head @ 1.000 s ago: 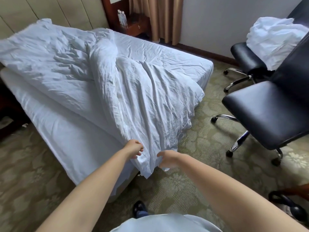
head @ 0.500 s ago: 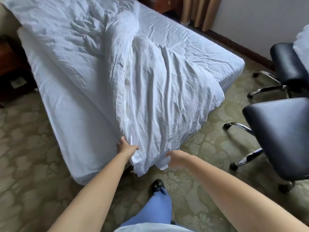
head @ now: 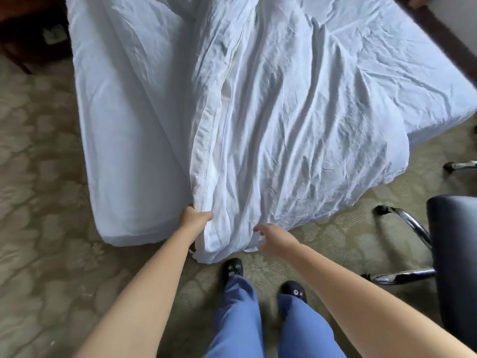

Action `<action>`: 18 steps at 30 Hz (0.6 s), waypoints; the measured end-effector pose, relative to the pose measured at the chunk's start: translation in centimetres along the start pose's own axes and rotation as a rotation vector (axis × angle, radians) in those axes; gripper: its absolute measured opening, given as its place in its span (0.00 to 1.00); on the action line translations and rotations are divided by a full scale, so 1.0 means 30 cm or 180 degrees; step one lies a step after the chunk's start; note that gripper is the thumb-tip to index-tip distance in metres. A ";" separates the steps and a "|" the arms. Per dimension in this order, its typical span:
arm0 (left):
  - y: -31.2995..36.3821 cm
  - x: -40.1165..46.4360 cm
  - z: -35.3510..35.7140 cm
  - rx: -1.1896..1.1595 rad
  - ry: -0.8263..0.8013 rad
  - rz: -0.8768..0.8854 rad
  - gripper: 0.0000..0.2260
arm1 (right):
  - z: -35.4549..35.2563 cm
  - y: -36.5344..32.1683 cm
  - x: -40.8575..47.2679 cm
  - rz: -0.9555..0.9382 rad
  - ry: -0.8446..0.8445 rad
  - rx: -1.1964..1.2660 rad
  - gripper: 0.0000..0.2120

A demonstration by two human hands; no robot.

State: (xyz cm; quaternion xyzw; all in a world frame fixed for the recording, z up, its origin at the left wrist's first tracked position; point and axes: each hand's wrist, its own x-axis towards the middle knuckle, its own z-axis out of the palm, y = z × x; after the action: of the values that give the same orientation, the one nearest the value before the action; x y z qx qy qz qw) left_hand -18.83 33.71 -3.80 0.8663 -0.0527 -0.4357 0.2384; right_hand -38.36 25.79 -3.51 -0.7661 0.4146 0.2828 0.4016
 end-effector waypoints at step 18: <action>0.104 -0.615 0.341 -0.1214 0.0041 0.0049 0.06 | -0.101 0.409 -0.266 -0.0680 0.0017 -0.1380 0.54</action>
State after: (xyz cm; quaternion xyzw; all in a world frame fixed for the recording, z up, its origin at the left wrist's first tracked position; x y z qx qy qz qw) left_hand -37.80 32.73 5.91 0.8077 0.0258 -0.4304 0.4020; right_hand -52.58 22.38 -0.50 -0.8746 0.2619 0.3191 0.2542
